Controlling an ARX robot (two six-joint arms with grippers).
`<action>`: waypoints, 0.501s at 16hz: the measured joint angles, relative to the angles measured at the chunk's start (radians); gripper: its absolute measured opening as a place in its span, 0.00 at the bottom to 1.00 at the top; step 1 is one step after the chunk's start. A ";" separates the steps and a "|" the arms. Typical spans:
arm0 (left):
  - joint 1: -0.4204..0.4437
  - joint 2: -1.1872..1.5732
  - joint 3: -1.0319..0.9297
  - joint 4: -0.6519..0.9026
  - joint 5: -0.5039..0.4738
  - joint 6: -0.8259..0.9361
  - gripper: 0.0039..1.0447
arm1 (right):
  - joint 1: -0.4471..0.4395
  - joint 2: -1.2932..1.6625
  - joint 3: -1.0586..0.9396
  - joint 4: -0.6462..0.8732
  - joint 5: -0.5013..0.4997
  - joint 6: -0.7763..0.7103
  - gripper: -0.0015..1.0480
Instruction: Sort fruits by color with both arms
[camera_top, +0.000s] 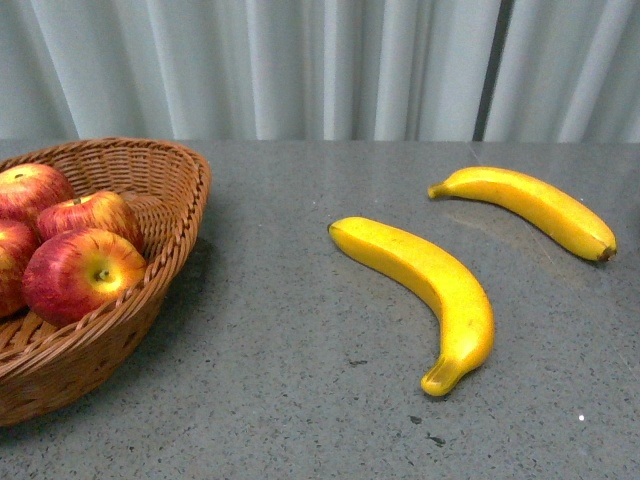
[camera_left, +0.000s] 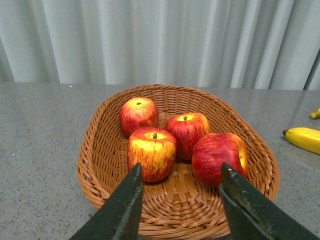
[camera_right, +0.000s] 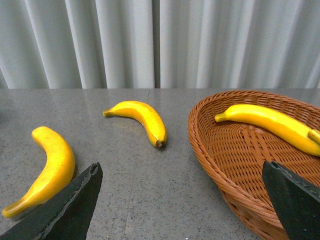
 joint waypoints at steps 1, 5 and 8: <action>0.000 0.000 0.000 0.000 0.000 0.000 0.55 | 0.000 0.000 0.000 0.000 0.000 0.000 0.94; 0.000 0.000 0.000 0.000 0.000 0.003 0.96 | 0.000 0.000 0.000 0.000 0.000 0.000 0.94; 0.000 0.000 0.000 0.000 0.000 0.003 0.94 | -0.060 0.150 0.016 0.133 -0.137 0.094 0.94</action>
